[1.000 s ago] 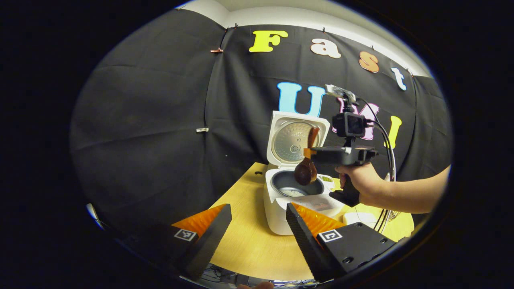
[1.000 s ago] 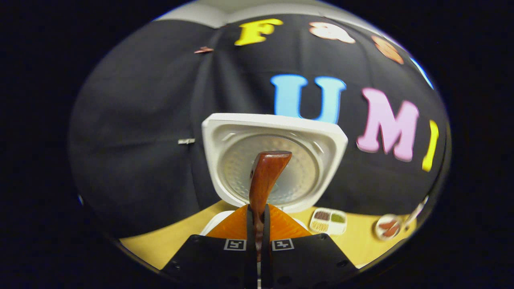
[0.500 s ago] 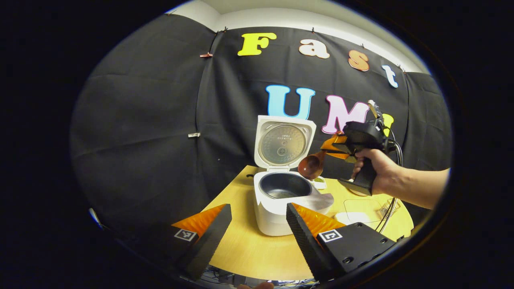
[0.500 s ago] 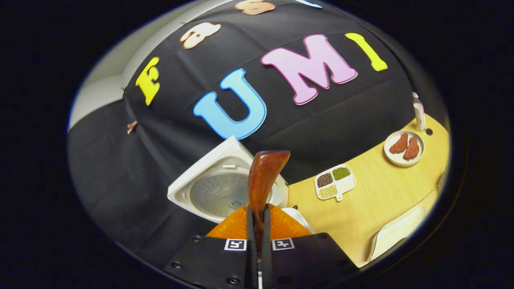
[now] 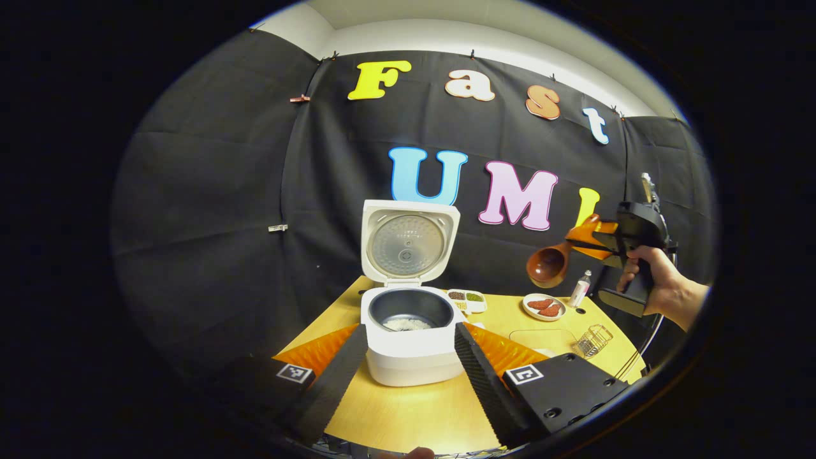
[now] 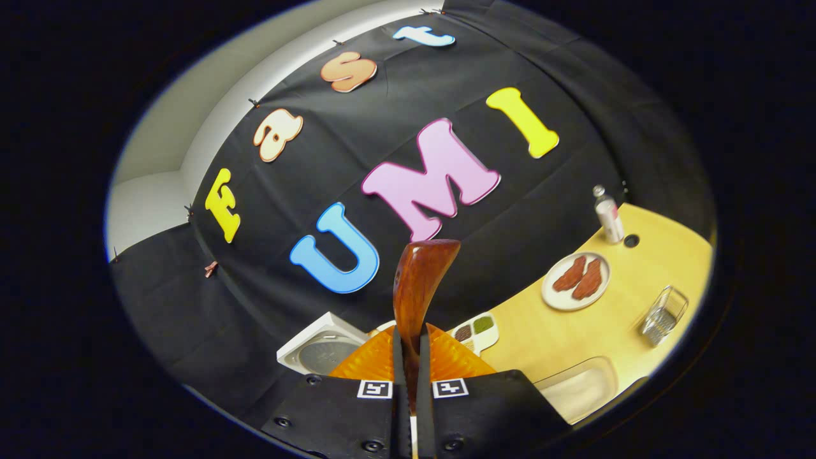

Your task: Close the left gripper, press the button to open the rice cooker; take a wooden spoon from the chopstick holder with the right hand, scoop a spoonful of rice and pour it into the rice cooker, then put the wooden spoon back into the chopstick holder.

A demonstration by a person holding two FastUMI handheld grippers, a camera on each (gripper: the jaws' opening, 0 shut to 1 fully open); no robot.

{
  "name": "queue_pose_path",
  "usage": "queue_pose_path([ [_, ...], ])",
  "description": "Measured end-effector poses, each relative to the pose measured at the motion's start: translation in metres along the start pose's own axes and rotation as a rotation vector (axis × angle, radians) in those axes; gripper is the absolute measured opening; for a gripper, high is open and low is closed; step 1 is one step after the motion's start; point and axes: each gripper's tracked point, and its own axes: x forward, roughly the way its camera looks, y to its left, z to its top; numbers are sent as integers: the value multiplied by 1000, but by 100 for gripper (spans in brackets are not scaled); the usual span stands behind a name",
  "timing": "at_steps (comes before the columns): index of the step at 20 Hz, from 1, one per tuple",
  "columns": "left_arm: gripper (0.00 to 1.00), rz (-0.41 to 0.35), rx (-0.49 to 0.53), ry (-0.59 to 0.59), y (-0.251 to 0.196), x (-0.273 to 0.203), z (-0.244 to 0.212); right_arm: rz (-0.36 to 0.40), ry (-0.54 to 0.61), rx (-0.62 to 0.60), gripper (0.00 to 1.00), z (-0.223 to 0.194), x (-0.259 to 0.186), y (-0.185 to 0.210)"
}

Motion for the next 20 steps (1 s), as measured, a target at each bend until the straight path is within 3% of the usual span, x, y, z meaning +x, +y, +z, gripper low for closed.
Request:
queue_pose_path([
  [7,95,-41,37,-23,-59,8,11,-108,-87,-172,8,82,-59,-122],
  [8,95,-41,43,-21,-67,8,11,-127,-88,-180,13,88,-62,-142],
  [10,94,-46,40,-13,-83,8,10,-168,-76,-198,8,94,-65,-182],
  [11,95,-49,29,-6,-91,7,10,-191,-66,-217,13,94,-68,-204],
  [12,95,-49,17,1,-97,7,9,-212,-55,-235,8,92,-67,-223],
  [15,95,-18,20,17,-109,7,7,-253,-9,-249,8,91,-62,-273],
  [20,94,31,74,10,-126,7,13,-283,113,-251,8,42,-41,-331],
])
